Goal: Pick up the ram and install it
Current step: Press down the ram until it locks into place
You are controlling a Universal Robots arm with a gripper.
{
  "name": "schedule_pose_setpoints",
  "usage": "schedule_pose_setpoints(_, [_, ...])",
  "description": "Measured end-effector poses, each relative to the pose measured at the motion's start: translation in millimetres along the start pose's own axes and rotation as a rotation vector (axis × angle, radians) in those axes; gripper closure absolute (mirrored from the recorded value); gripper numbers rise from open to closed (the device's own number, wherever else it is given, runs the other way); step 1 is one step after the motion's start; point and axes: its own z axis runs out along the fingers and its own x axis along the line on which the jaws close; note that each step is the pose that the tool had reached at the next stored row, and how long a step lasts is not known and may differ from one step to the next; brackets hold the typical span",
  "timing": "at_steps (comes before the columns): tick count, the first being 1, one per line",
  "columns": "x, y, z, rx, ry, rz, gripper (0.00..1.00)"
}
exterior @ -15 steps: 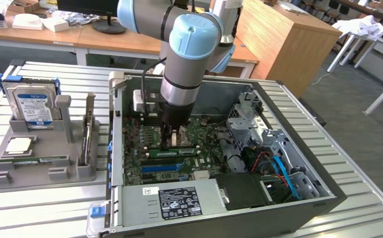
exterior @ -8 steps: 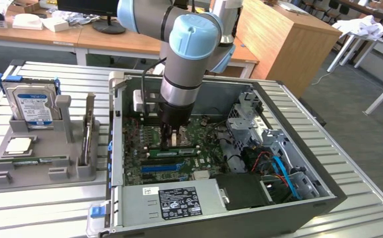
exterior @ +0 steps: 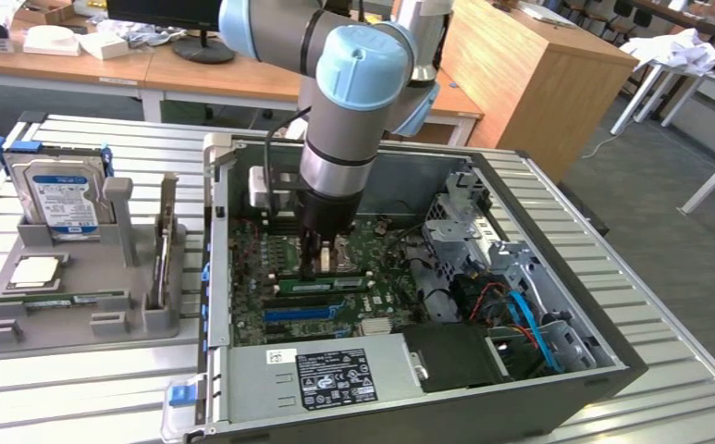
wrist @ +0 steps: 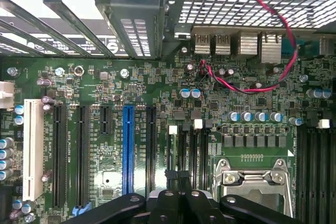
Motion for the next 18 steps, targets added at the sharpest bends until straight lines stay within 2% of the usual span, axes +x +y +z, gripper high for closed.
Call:
schedule_pose_setpoints(8, [-0.6,0.2,-17.1,-0.001,0.0008,0.0,0.9])
schedule_pose_setpoints(18, [-1.8,0.3,-43.5,-0.0018,0.0016,0.0,0.9])
